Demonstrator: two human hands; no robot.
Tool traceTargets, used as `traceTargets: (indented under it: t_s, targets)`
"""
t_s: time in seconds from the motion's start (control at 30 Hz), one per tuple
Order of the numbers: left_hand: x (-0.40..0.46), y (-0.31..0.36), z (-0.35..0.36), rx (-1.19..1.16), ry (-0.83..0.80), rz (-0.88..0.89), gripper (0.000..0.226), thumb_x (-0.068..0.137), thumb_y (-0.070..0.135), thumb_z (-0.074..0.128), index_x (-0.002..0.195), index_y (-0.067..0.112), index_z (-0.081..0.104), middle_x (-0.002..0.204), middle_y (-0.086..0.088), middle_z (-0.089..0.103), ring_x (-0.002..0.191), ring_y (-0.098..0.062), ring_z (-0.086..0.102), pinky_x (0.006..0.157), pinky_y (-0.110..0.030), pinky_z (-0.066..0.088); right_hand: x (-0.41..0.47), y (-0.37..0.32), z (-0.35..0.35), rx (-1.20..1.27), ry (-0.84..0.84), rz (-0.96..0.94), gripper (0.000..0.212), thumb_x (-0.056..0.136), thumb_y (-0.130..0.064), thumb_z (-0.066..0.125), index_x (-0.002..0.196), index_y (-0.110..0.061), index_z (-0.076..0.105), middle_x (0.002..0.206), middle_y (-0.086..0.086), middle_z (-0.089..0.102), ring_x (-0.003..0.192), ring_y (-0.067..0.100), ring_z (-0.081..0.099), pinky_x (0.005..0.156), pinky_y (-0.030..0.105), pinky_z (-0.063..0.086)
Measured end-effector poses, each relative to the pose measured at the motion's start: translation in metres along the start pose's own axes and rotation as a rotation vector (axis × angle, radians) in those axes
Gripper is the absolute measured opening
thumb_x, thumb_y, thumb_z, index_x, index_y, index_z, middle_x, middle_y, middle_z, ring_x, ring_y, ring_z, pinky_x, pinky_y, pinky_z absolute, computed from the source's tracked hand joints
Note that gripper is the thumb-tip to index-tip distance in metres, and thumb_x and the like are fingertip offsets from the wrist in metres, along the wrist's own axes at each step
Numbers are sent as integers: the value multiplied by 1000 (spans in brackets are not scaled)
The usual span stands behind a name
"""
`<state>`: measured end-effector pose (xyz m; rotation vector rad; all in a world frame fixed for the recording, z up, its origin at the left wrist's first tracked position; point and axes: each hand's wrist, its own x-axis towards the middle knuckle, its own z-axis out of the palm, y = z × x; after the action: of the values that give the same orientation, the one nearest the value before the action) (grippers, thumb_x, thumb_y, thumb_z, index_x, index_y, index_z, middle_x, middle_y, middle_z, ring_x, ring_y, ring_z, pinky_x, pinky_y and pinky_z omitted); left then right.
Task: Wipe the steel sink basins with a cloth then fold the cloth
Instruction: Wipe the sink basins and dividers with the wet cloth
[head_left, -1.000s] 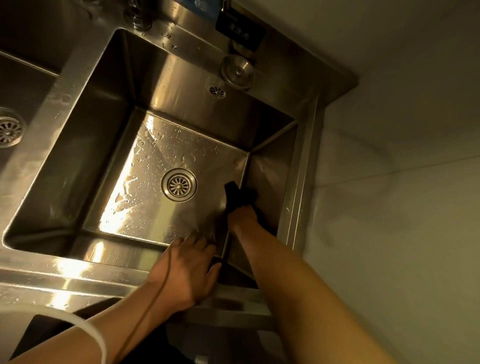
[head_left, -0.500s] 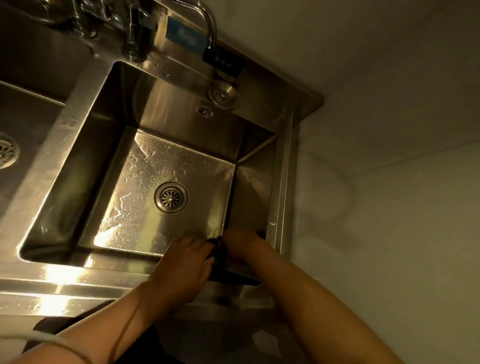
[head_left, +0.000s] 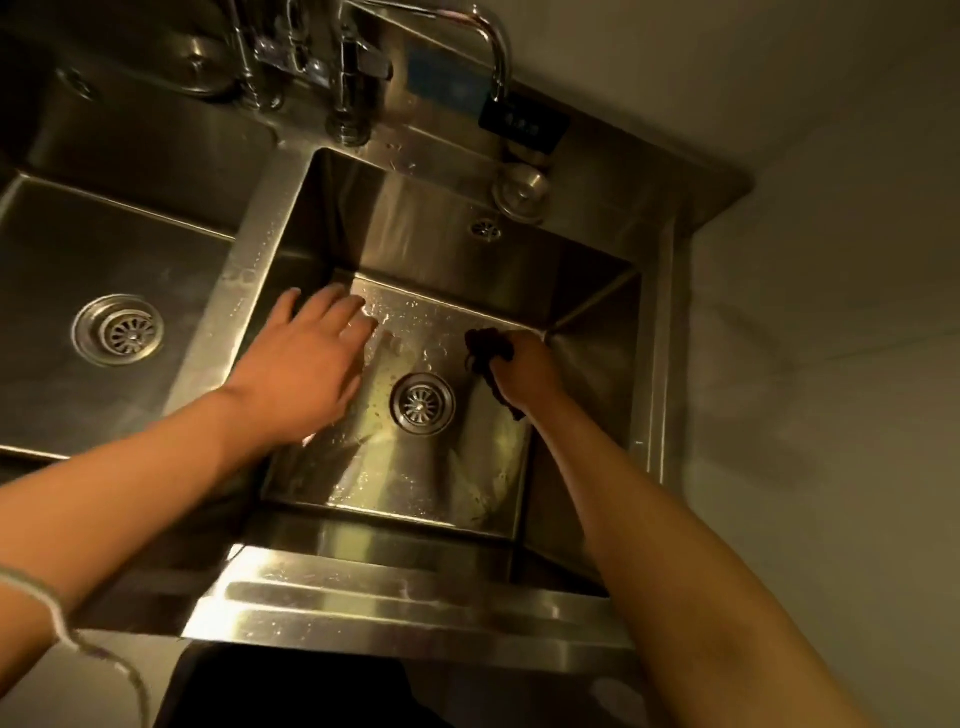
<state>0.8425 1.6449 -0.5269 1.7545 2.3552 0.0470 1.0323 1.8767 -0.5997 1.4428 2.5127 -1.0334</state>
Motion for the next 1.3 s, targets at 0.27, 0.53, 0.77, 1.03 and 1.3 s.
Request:
traceTargets:
  t_s: [0.27, 0.53, 0.77, 1.03, 1.3]
  targets:
    - [-3, -55, 8, 15, 49, -177, 85, 91, 47, 49, 162, 6, 23, 170, -17, 15, 160, -32, 7, 127, -58, 16, 70, -31, 53, 61, -72, -45, 30, 97, -11, 58, 124, -9, 70, 127, 15, 69, 123, 32, 61, 102, 34, 48]
    - [-2, -56, 16, -123, 138, -266, 81, 93, 45, 45, 162, 7, 24, 172, -13, 11, 161, -27, 3, 129, -52, 16, 118, -16, 99, -56, 64, 38, 38, 102, -21, 53, 137, -8, 61, 144, 16, 55, 134, 33, 49, 109, 35, 39]
    - [-1, -55, 16, -151, 169, -280, 78, 89, 43, 54, 157, 8, 36, 172, -12, 14, 161, -26, 6, 128, -52, 15, 110, 17, 143, -197, 80, 180, 85, 98, -53, 57, 163, -20, 13, 170, 11, 10, 152, 41, 16, 119, 57, 27]
    - [-1, -59, 23, -146, 194, -282, 74, 91, 43, 54, 156, 12, 39, 173, -9, 14, 161, -23, 6, 129, -50, 15, 116, -19, 191, -143, 113, -19, 78, 98, -41, 57, 162, -17, 21, 167, 17, 17, 152, 41, 16, 124, 47, 17]
    - [0, -58, 21, -175, 197, -281, 70, 90, 40, 58, 152, 12, 43, 172, -10, 16, 161, -24, 7, 129, -51, 17, 29, -82, 264, -33, -213, -395, 75, 95, -22, 63, 160, -14, 27, 167, 13, 22, 155, 33, 15, 125, 53, 15]
